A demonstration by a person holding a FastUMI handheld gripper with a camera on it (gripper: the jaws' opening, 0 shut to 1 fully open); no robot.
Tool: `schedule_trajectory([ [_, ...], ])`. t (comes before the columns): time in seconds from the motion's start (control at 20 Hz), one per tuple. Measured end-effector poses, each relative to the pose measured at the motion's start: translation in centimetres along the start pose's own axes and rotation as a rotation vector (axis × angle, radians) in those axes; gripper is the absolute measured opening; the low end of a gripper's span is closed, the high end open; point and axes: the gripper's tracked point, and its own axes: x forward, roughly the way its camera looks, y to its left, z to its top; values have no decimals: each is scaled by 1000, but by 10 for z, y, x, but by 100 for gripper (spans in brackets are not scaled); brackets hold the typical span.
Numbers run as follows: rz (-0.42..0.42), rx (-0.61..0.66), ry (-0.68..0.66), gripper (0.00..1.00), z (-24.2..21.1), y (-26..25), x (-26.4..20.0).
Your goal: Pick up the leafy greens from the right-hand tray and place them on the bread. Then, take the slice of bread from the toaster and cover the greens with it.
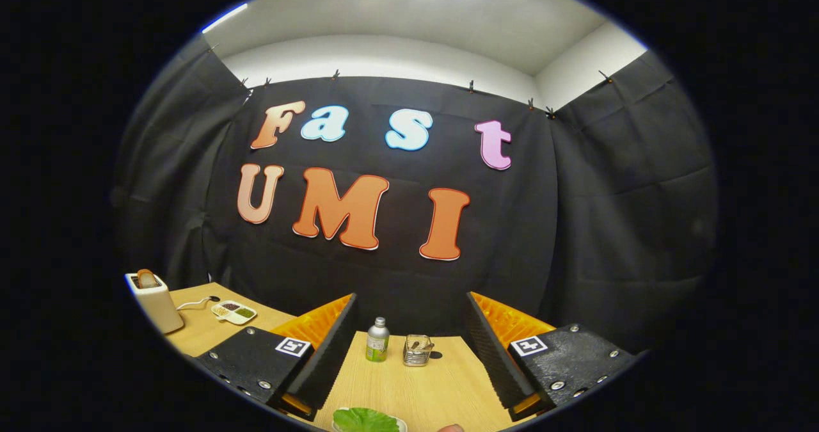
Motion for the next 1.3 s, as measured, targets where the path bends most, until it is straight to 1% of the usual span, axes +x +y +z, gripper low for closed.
schedule_trajectory([
  [0.2, 13, 8, 64, 98, -13, 5, -1],
  [0.3, 12, 3, 120, 98, -31, 8, 0],
  [0.45, 45, -6, 219, 97, -63, 20, -3],
  [0.7, 114, 25, 421, 93, -128, 43, -17],
  [1.0, 156, 74, 692, 85, -207, 58, -38],
  [1.15, 179, 57, 833, 83, -249, 68, -48],
  [1.3, 205, 32, 954, 80, -279, 76, -60],
])
